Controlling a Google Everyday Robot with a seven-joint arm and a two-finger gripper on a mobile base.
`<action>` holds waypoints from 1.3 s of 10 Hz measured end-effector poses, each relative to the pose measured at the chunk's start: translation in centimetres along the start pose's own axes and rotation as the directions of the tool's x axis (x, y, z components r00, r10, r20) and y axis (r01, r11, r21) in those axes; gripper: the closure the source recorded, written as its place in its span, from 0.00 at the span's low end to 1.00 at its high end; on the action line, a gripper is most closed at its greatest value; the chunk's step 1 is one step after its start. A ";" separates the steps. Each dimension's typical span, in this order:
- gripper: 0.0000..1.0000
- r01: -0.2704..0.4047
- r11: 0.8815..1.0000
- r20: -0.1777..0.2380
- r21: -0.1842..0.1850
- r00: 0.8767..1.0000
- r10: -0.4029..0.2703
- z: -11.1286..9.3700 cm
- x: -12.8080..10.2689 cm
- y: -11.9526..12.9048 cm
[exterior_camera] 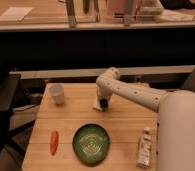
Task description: Place the eraser on the white sponge
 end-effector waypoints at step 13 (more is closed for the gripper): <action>0.79 0.048 0.999 0.013 -0.002 0.999 -0.048 0.1 -0.1 -0.4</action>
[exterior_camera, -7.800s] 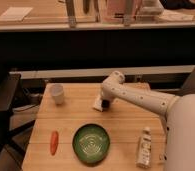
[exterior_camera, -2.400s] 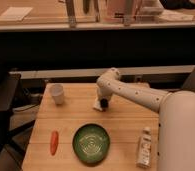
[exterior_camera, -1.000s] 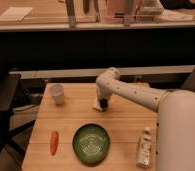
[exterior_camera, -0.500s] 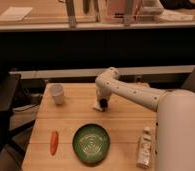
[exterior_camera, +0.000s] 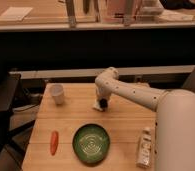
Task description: Place the eraser on the white sponge
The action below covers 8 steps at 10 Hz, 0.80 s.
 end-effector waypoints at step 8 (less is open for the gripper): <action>0.73 0.025 1.000 0.008 0.000 1.000 -0.025 0.0 0.0 -0.2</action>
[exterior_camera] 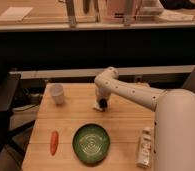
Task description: Place the eraser on the white sponge
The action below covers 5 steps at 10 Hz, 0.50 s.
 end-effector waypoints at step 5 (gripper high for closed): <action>0.73 0.016 1.000 0.005 0.000 1.000 -0.016 0.1 0.0 -0.2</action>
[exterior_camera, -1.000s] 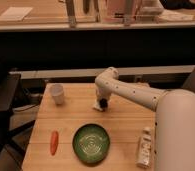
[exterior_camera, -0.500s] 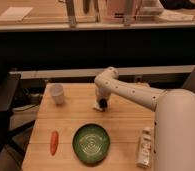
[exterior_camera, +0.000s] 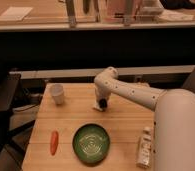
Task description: Place the eraser on the white sponge
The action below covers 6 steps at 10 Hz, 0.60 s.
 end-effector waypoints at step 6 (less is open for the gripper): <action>0.73 0.017 1.000 0.005 -0.001 1.000 -0.017 0.1 0.0 -0.1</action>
